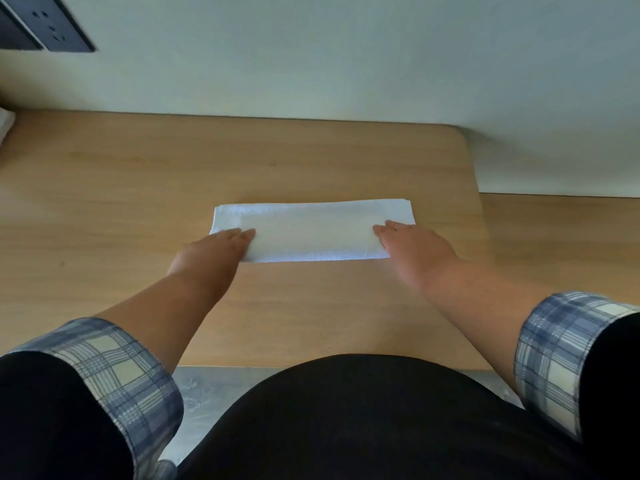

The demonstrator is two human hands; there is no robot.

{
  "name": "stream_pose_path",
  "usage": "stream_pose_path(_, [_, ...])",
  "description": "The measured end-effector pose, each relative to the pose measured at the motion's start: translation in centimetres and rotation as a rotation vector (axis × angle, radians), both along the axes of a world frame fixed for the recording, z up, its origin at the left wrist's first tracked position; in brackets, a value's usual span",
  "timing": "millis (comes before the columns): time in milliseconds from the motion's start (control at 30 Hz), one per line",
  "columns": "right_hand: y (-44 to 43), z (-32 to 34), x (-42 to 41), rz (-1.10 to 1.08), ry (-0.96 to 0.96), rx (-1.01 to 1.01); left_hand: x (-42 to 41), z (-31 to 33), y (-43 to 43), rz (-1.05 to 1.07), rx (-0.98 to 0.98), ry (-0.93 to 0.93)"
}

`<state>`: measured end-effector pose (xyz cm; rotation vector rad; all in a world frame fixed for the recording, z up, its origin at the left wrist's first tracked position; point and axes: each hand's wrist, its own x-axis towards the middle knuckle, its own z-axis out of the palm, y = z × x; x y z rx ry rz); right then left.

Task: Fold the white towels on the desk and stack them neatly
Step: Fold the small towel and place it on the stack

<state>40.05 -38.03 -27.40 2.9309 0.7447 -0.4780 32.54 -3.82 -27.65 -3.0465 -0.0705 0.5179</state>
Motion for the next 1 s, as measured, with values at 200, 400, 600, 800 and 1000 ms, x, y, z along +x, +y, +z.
stream_pose_path(200, [-0.3,7.2,4.1,0.032,-0.081,0.05,1.7,7.4,-0.5,0.001,-0.022,-0.111])
stream_pose_path(400, [-1.3,14.6,7.9,0.206,-0.218,0.031,1.1,14.3,-0.9,-0.073,0.037,-0.158])
stream_pose_path(600, [-0.9,17.6,9.0,0.421,-0.304,-0.057,-2.3,18.0,-3.9,0.049,0.325,-0.061])
stream_pose_path(800, [3.2,20.1,7.9,0.54,-0.32,-0.019,-7.9,19.9,-3.5,0.334,0.347,-0.059])
stream_pose_path(1000, [11.5,22.9,3.7,0.637,-0.379,0.001,-15.4,21.7,2.2,0.507,0.374,-0.113])
